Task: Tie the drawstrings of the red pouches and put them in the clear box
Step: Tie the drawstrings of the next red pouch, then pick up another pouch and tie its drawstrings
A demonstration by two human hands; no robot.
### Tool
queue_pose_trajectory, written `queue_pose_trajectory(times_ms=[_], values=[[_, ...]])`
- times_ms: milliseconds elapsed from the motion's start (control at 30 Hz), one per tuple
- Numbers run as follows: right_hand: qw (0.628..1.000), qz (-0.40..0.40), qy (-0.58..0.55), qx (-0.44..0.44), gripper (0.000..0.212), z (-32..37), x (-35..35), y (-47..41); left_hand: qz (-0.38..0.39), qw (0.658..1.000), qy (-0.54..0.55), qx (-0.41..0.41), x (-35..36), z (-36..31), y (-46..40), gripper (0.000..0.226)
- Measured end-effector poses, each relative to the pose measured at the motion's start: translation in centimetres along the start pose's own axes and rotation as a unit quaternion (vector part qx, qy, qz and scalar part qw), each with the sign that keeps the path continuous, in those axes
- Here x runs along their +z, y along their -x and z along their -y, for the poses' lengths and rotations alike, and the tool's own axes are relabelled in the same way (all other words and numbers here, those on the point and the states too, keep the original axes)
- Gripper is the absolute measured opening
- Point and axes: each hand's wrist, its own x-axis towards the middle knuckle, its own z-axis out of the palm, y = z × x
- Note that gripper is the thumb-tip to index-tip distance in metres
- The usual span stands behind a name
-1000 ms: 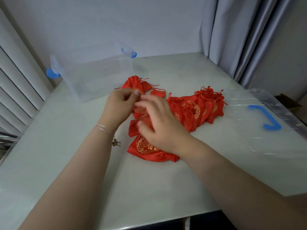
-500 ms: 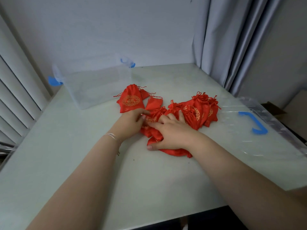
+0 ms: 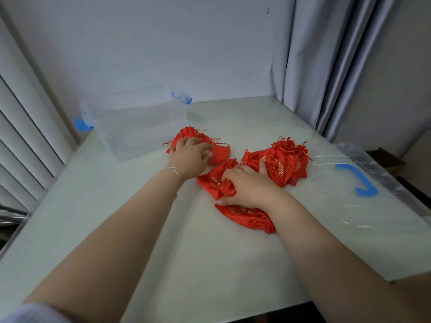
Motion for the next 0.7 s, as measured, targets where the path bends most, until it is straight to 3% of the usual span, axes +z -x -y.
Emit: queue_pose_trajectory(times_ms=[100,200,433,600,700], values=[[0.998,-0.055,-0.009,0.0,0.034,-1.1,0.4,0.1,-0.009,1.0,-0.013,-0.018,-0.5,-0.1,-1.4,0.042],[0.995,-0.094,-0.021,0.021,0.019,-2.8,0.6,-0.3,0.059,0.997,-0.004,-0.051,-0.1,0.0,-2.9,0.05],[0.991,-0.131,-0.028,0.026,0.023,-4.5,1.4,-1.3,0.15,0.986,-0.036,-0.065,0.8,0.7,-4.7,0.053],[0.984,-0.169,-0.029,0.052,0.019,-5.1,1.6,-2.2,0.145,0.983,-0.088,-0.077,0.7,2.9,-5.1,0.068],[0.981,-0.181,-0.025,0.063,0.015,-5.2,1.7,-2.5,0.134,0.982,-0.106,-0.078,0.3,2.7,-3.5,0.064]])
